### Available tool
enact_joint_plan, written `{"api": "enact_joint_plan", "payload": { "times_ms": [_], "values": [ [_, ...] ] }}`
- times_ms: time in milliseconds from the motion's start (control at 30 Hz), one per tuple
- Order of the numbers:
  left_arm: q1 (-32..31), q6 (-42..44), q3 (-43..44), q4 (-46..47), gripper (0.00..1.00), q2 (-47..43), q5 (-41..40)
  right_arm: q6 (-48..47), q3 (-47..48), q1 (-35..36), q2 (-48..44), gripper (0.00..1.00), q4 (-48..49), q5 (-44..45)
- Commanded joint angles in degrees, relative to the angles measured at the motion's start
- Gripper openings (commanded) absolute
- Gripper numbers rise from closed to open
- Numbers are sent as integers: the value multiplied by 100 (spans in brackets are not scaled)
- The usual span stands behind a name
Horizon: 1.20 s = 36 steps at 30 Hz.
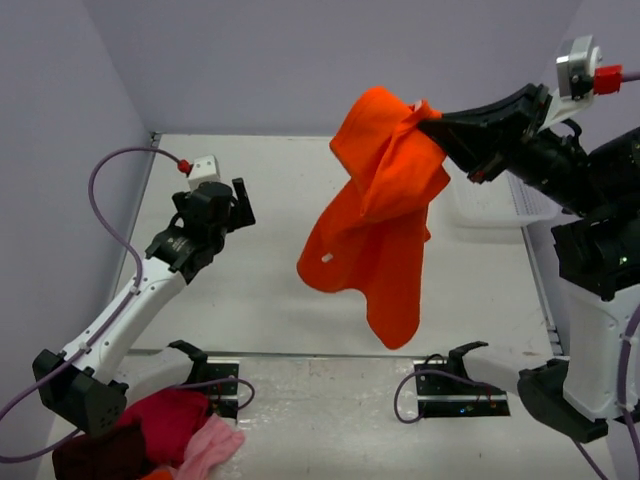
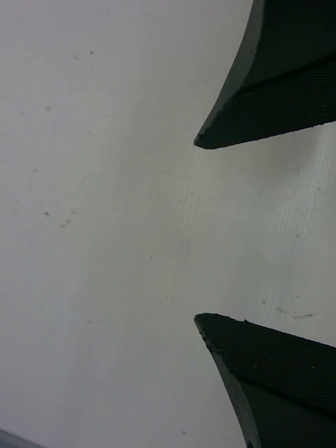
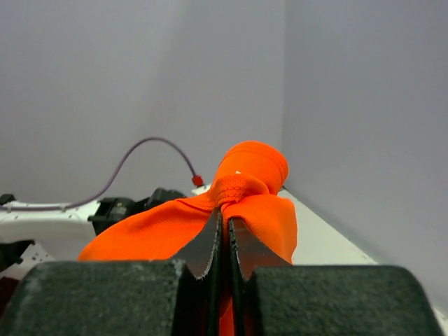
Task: Fold and stack the t-shirts
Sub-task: Move the tshirt to the center of the board
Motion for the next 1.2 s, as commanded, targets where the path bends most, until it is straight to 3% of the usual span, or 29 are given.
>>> {"api": "enact_joint_plan", "payload": {
  "times_ms": [0, 133, 267, 400, 700, 800, 1067, 1167],
  "values": [
    [-198, -241, 801, -295, 100, -193, -1374, -530, -934, 448, -452, 0, 270, 370],
    [-270, 329, 1468, -365, 100, -52, -1841, -733, -1533, 1019, -779, 0, -44, 932],
    [-270, 541, 2242, -787, 100, -201, -2306, -1119, -1429, 2187, -682, 0, -555, 1932],
    [-270, 629, 2665, -1454, 100, -403, -2711, -1102, -902, 2584, -200, 0, -1179, 2321],
    [-270, 1060, 2288, -1113, 100, -887, -2844, -1427, -760, 2777, 812, 0, -1348, 2639],
    [-270, 1218, 2129, -911, 100, -896, -2686, -1585, -560, 3128, 803, 0, -1276, 2954],
    [-270, 1219, 1550, -551, 100, -712, -2729, -2146, 899, 4587, 909, 0, -2277, 3954],
    [-270, 1157, 1470, -498, 100, -641, -2835, -2253, 779, 4764, 647, 0, -2253, 4220]
  ]
}}
